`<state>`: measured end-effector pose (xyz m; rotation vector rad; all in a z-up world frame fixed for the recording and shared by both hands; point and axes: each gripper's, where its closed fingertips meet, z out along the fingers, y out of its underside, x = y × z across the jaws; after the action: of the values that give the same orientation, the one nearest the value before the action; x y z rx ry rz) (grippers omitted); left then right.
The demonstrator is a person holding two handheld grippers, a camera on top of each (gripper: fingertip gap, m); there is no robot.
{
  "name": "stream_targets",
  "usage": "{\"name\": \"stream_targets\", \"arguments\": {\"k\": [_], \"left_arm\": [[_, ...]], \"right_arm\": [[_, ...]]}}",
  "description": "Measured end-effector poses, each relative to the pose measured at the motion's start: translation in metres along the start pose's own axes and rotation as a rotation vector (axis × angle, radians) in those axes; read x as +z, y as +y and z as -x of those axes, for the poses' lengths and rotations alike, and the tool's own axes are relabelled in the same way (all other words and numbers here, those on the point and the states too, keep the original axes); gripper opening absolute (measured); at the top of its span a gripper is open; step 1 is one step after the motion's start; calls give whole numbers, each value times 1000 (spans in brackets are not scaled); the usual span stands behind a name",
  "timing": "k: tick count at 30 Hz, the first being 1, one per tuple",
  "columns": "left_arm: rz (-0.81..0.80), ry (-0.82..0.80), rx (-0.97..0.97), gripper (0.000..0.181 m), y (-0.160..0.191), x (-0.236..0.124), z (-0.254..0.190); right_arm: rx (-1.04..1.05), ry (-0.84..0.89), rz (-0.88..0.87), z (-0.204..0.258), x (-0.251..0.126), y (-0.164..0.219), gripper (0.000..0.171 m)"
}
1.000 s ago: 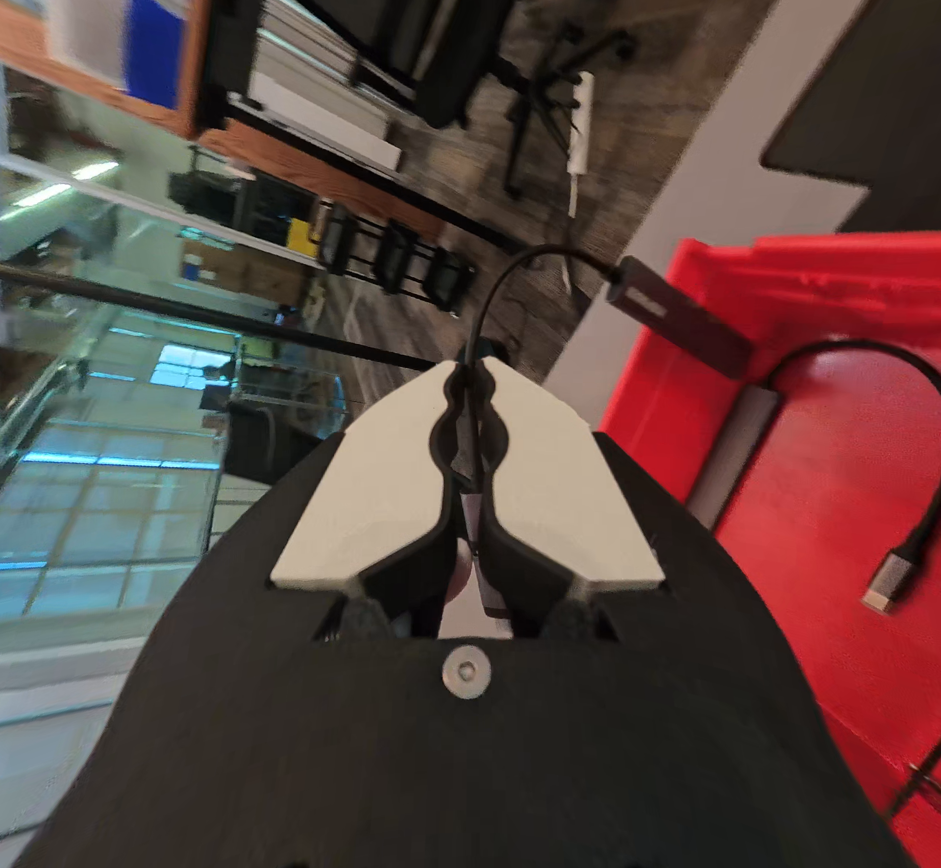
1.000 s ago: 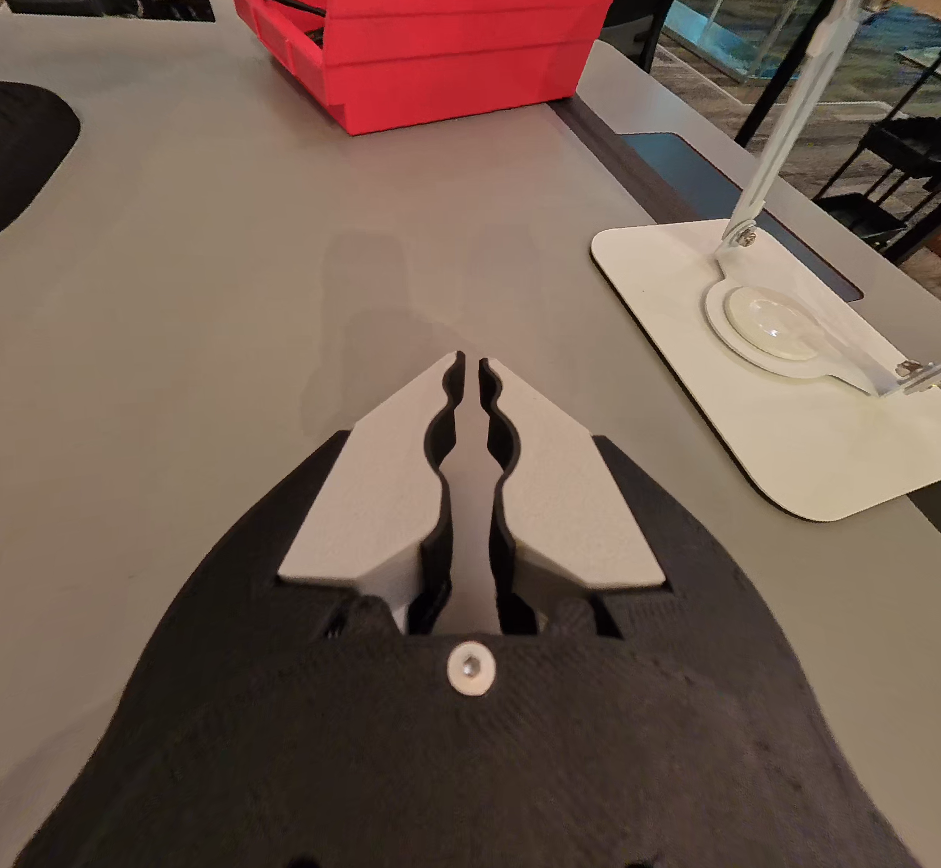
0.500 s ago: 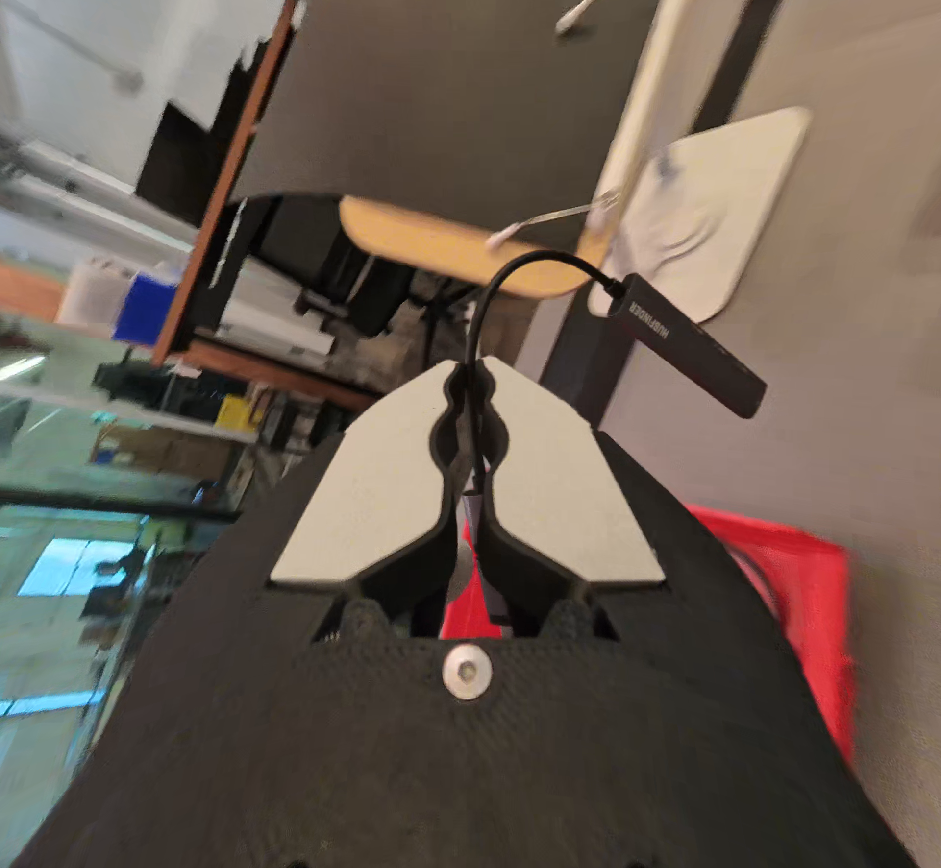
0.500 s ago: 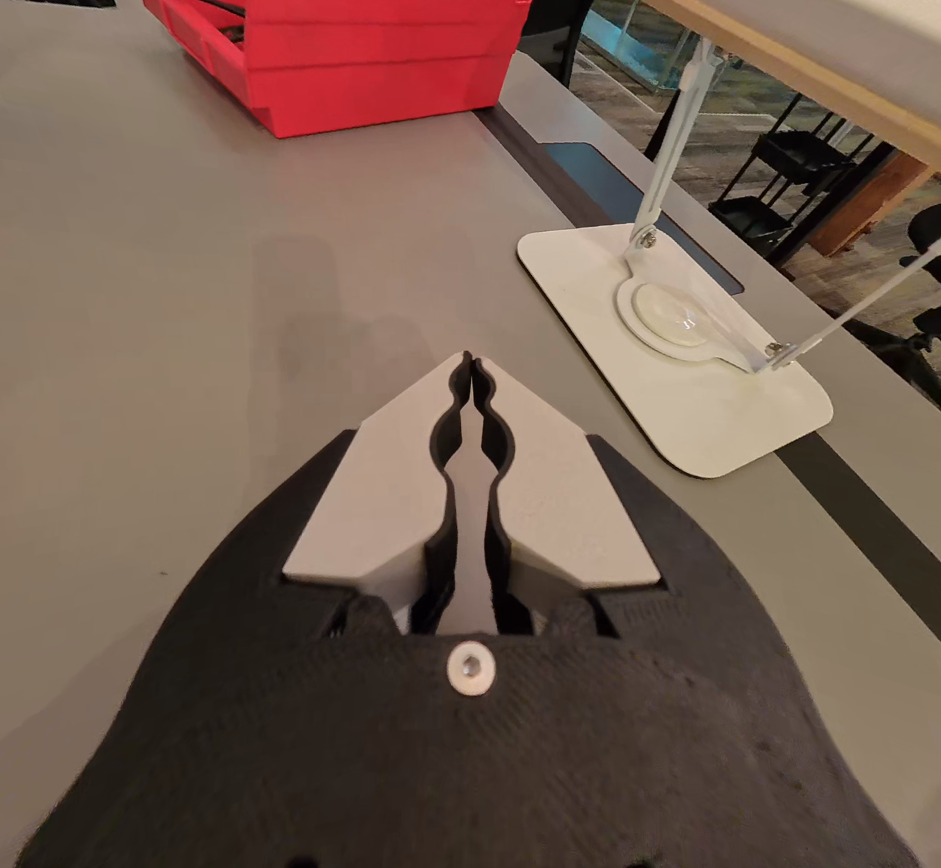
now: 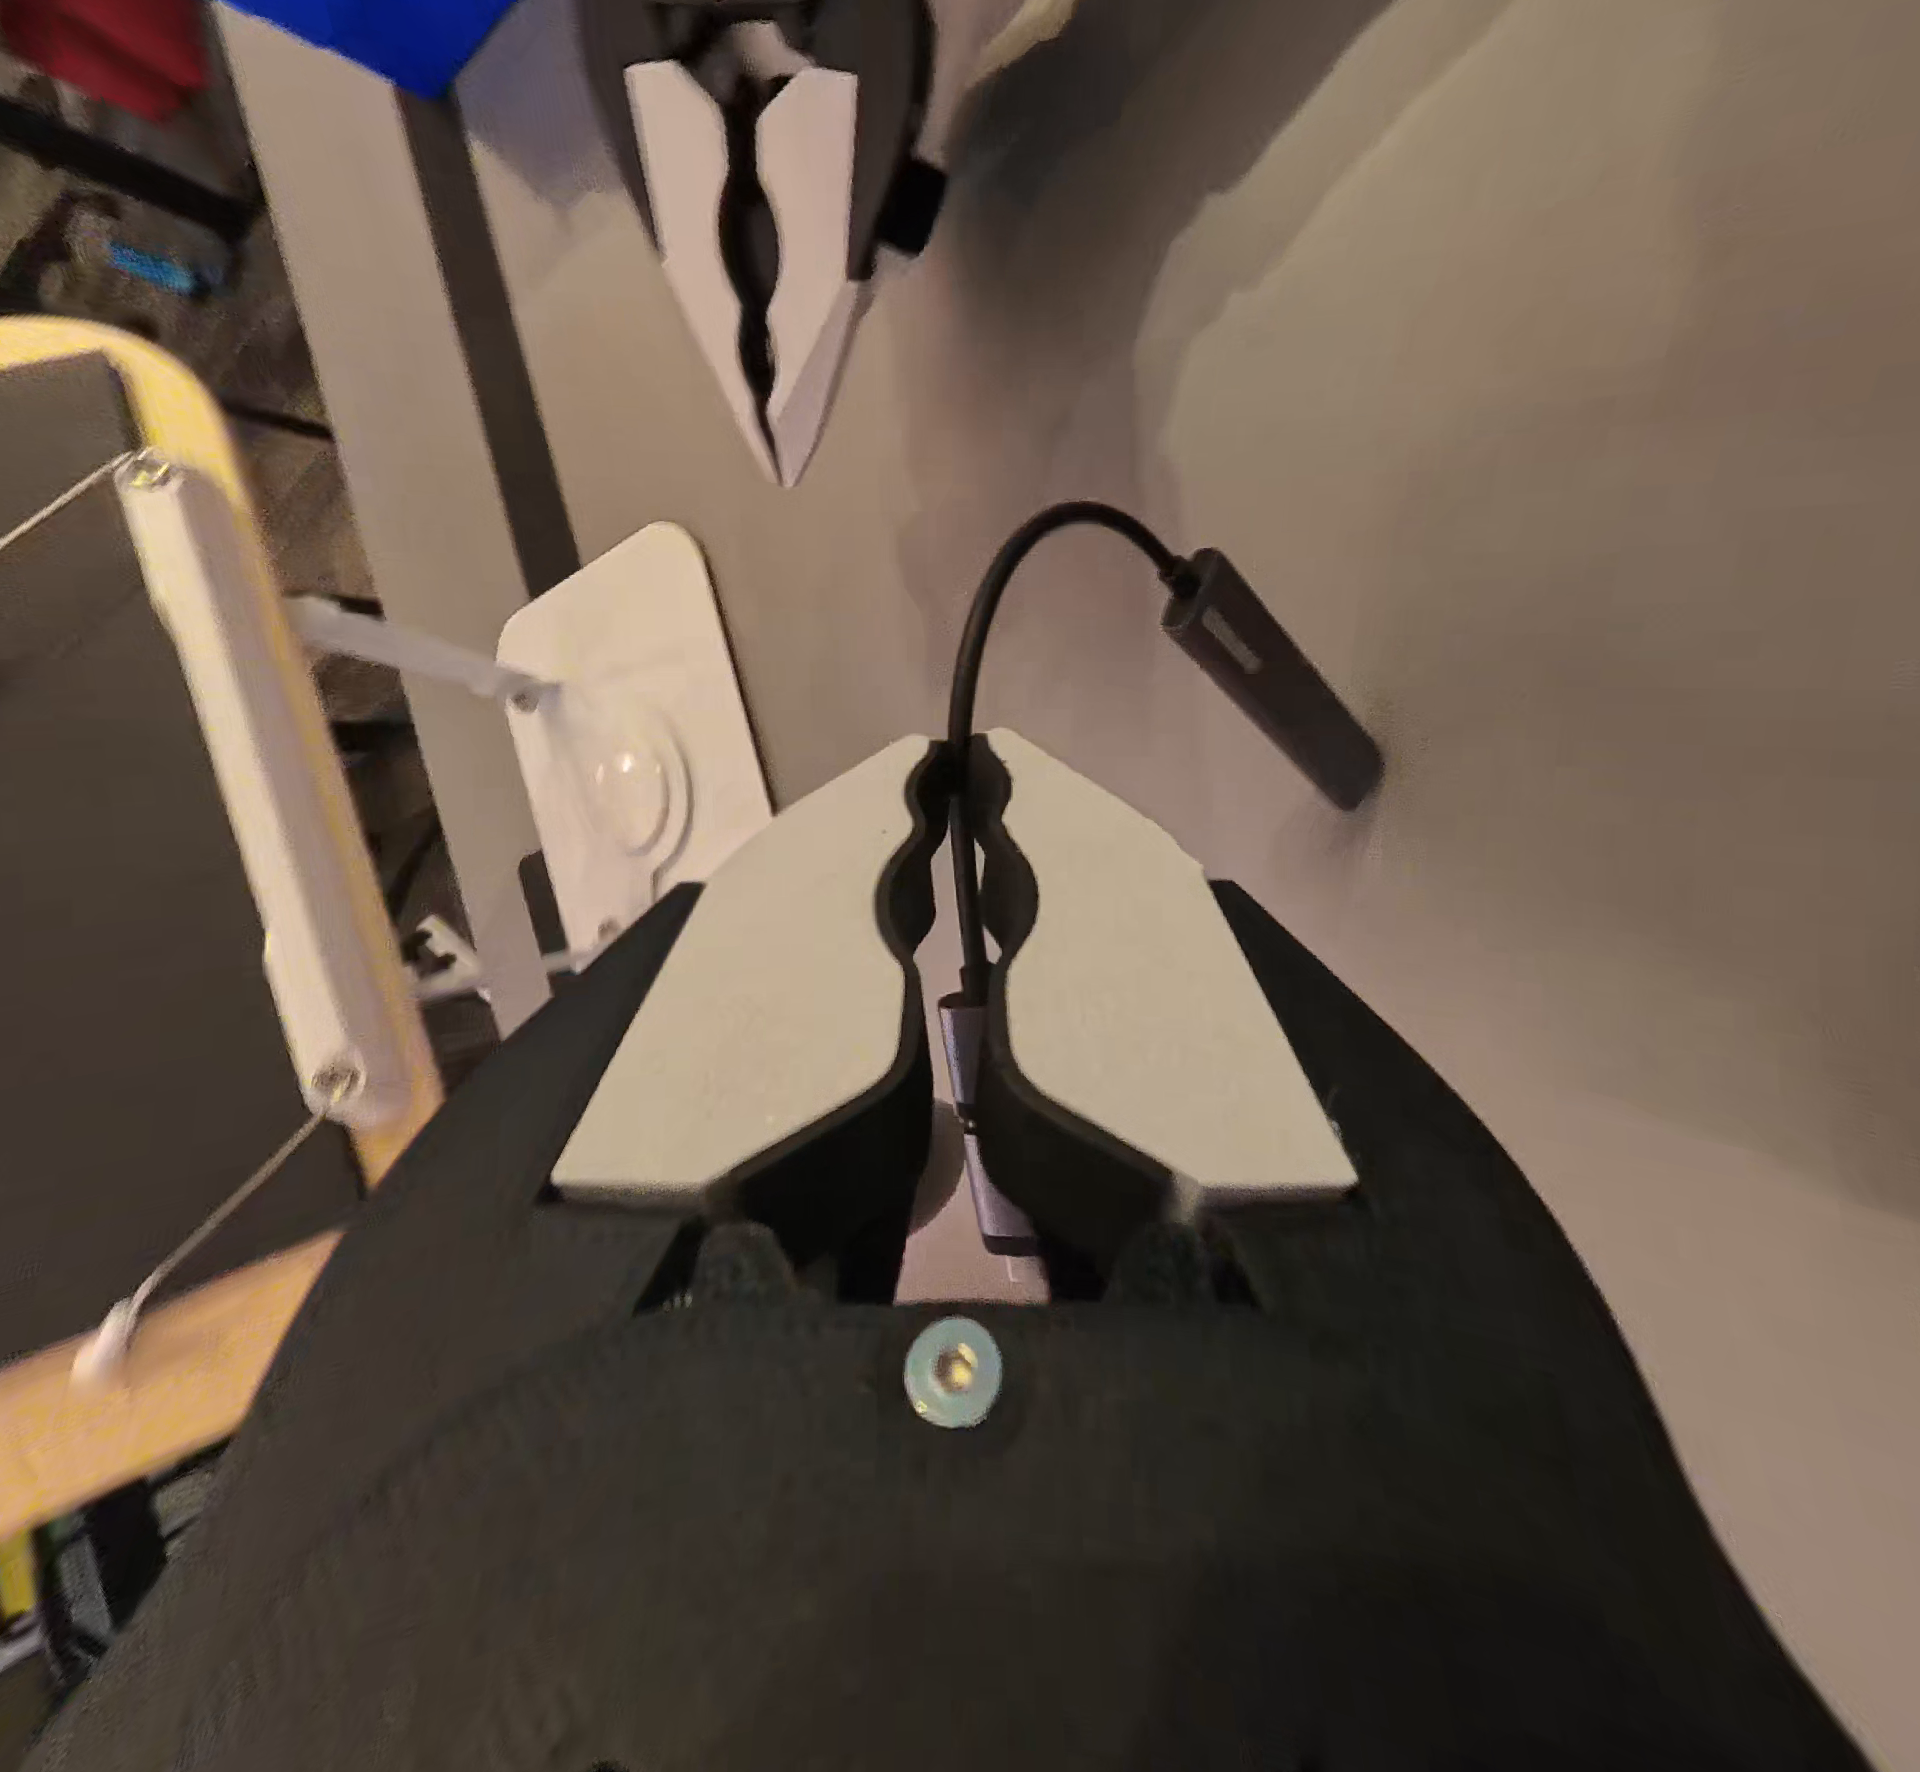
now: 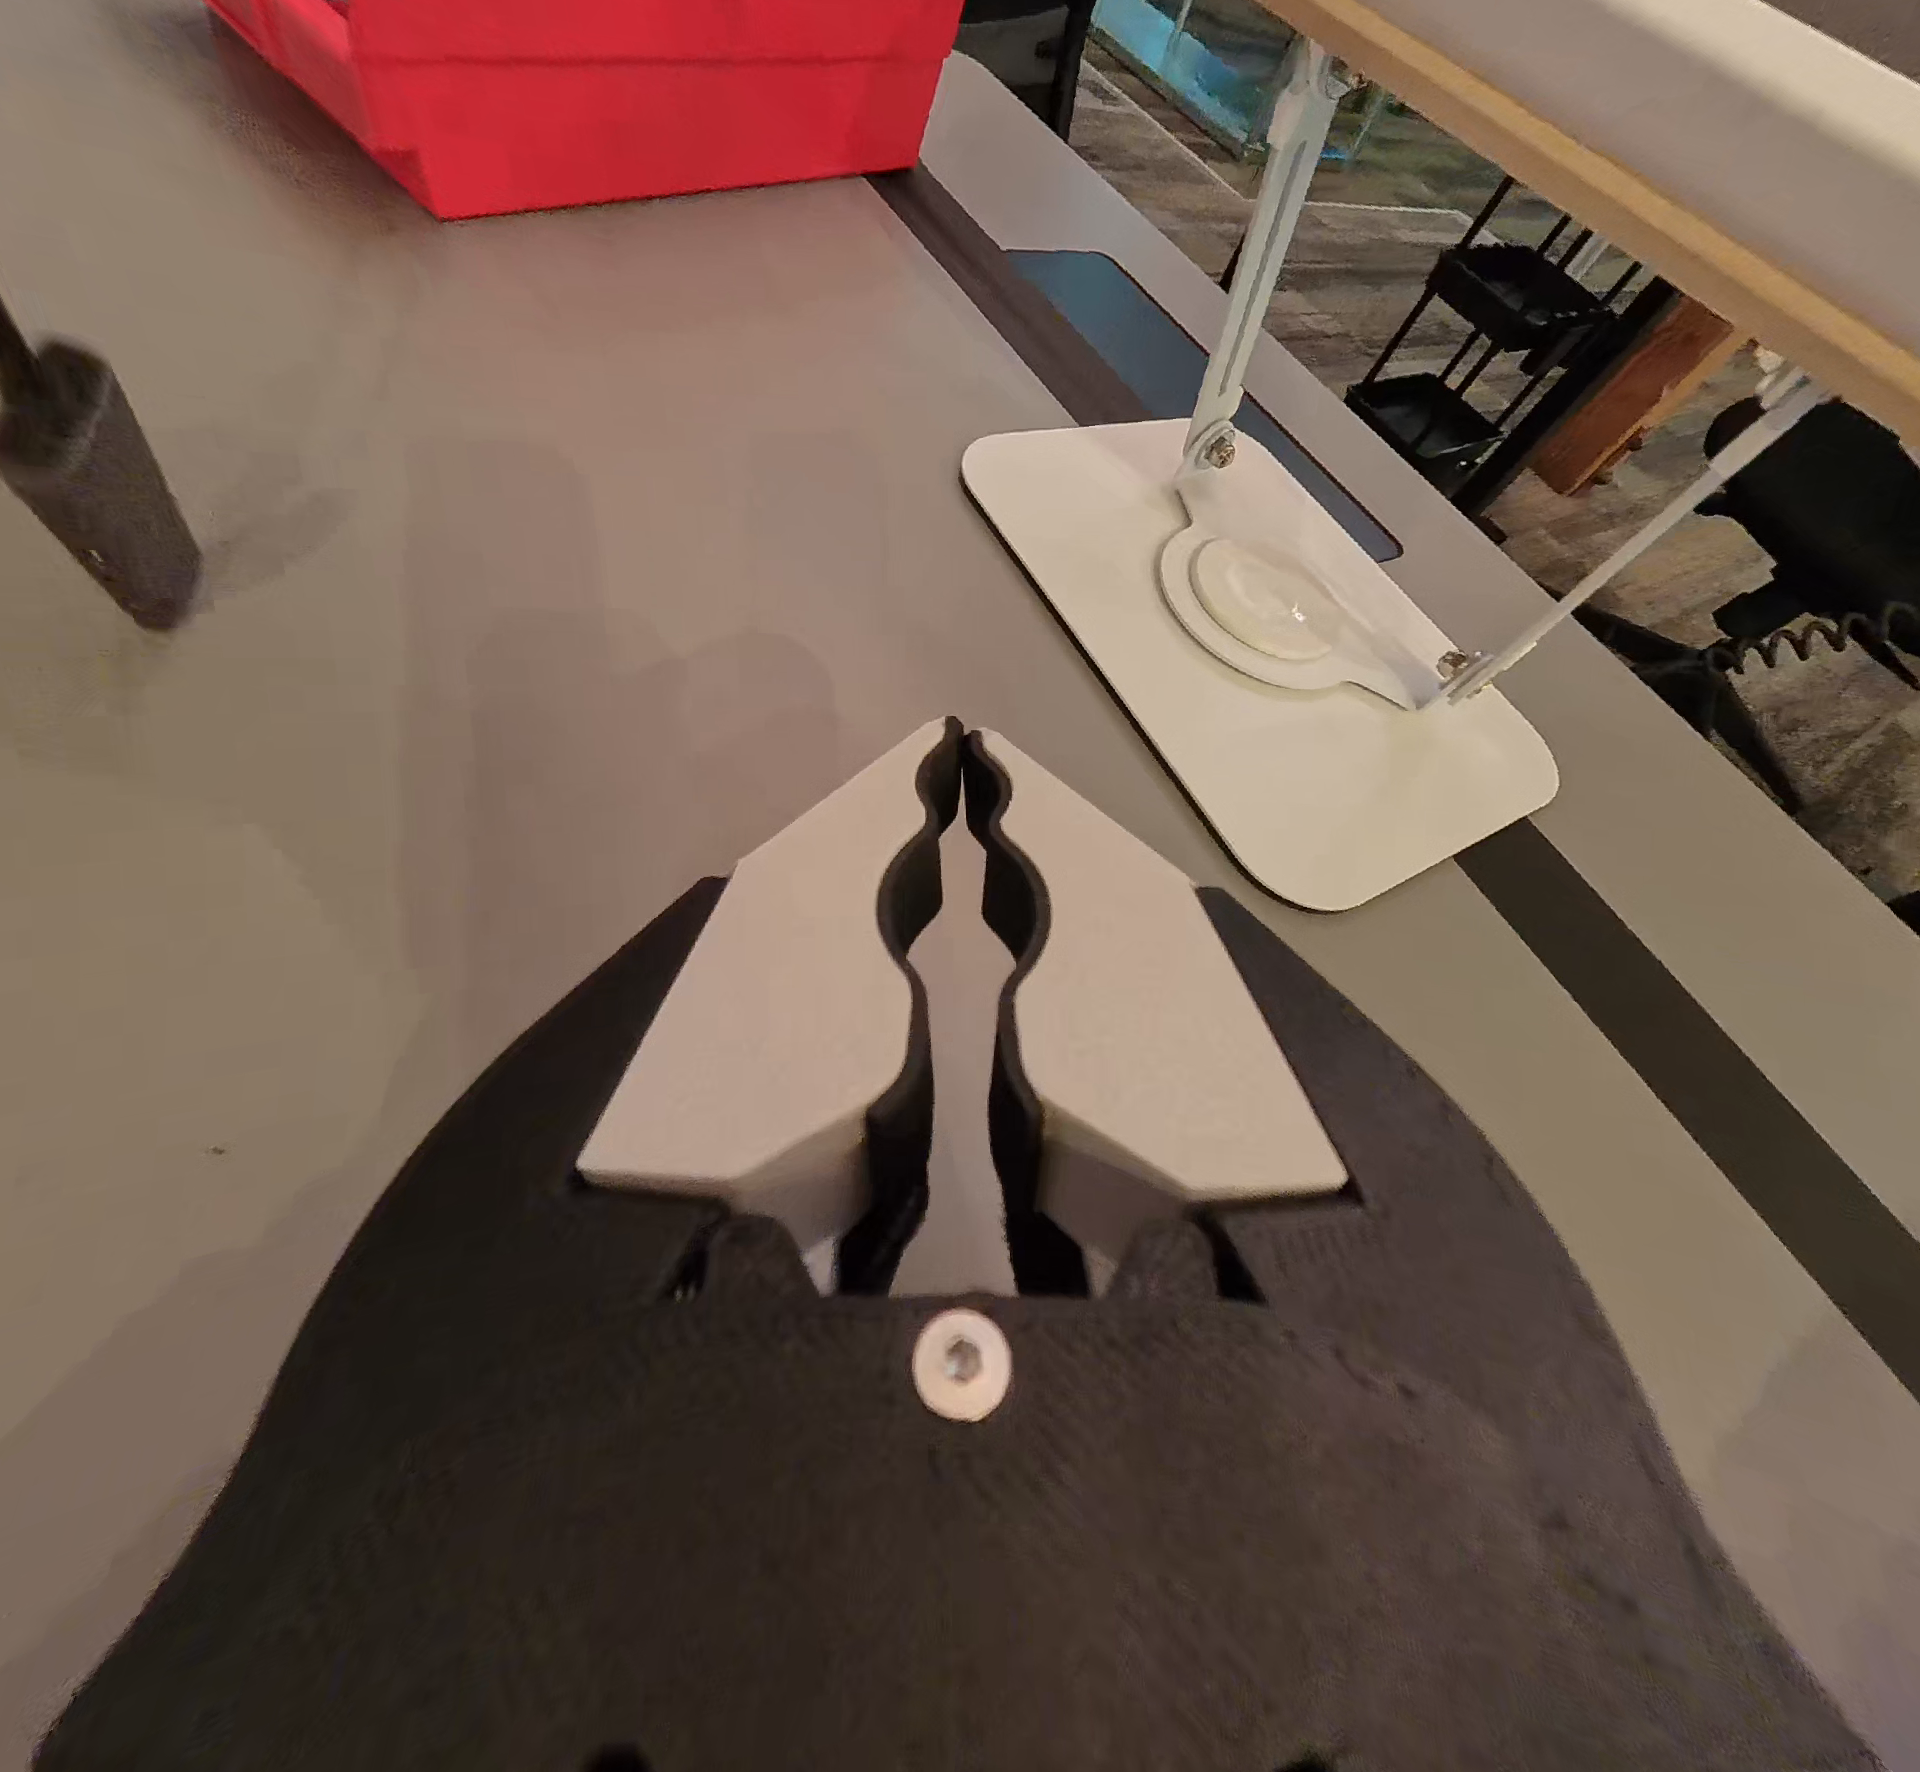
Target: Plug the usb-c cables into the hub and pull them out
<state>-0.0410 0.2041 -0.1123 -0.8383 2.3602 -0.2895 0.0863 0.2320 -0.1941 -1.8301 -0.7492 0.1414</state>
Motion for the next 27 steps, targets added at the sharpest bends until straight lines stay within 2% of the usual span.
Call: {"name": "stream_targets", "arguments": {"k": [1, 7, 14, 17, 20, 27], "left_arm": [[0, 18, 17, 4, -5, 11, -1], [16, 151, 137, 4, -36, 68, -18], [63, 257, 229, 4, -49, 119, -47], [71, 286, 199, 5, -47, 128, -54], [55, 296, 154, 13, -44, 131, -57], [48, 178, 45, 30, -34, 117, -41]], "right_arm": [[15, -2, -9, -1, -1, -1, 0], [76, 27, -26, -14, -6, 2, 0], [87, 6, -35, -11, -5, 1, 0], [90, -1, -43, -10, -5, -1, 0], [90, -11, -48, -8, -5, -1, 0], [94, -10, -43, -9, -5, 1, 0]]}}
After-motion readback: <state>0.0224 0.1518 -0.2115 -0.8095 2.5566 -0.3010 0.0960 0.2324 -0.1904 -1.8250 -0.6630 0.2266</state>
